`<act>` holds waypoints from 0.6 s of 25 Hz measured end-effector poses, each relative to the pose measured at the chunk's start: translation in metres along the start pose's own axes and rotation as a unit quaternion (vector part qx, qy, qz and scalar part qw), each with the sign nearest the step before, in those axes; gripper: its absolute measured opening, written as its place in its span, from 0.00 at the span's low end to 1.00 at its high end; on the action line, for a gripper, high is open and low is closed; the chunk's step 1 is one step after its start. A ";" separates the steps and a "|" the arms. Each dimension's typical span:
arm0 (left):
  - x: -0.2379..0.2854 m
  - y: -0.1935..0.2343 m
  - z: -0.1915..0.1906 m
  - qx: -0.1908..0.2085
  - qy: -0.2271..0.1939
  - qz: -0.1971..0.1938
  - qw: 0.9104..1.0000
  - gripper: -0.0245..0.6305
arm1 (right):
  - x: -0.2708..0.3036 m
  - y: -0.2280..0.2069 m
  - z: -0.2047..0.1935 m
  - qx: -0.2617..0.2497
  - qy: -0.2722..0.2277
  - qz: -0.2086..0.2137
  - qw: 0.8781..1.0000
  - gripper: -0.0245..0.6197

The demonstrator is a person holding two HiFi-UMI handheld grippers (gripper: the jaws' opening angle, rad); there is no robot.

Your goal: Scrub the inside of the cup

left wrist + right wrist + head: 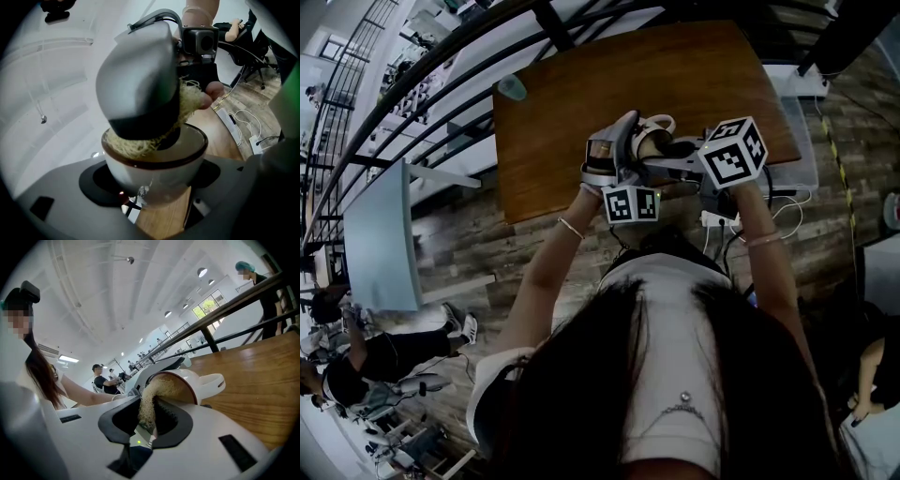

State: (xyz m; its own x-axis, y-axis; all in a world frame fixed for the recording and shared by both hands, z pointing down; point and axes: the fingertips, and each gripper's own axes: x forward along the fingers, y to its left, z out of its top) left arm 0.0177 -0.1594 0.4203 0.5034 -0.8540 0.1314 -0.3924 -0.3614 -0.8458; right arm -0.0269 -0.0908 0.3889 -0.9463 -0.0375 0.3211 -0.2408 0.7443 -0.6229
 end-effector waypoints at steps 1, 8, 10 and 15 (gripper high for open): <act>0.000 0.000 0.000 0.000 0.001 -0.001 1.000 0.67 | 0.001 0.000 -0.001 -0.006 0.007 -0.004 1.000 0.16; 0.000 -0.003 -0.005 0.002 0.006 -0.007 1.000 0.67 | 0.006 -0.004 -0.010 -0.036 0.046 -0.022 0.998 0.16; 0.001 -0.004 -0.006 0.002 0.008 -0.009 1.000 0.67 | 0.006 -0.006 -0.012 -0.043 0.056 -0.027 0.997 0.16; 0.003 -0.004 -0.007 0.006 0.011 -0.010 1.000 0.67 | 0.006 -0.009 -0.017 -0.060 0.079 -0.035 0.994 0.16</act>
State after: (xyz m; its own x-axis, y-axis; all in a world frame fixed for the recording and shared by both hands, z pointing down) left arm 0.0156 -0.1627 0.4275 0.4945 -0.8545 0.1588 -0.3734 -0.3739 -0.8490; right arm -0.0265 -0.0865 0.4080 -0.8802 0.0051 0.4745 -0.2693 0.8180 -0.5084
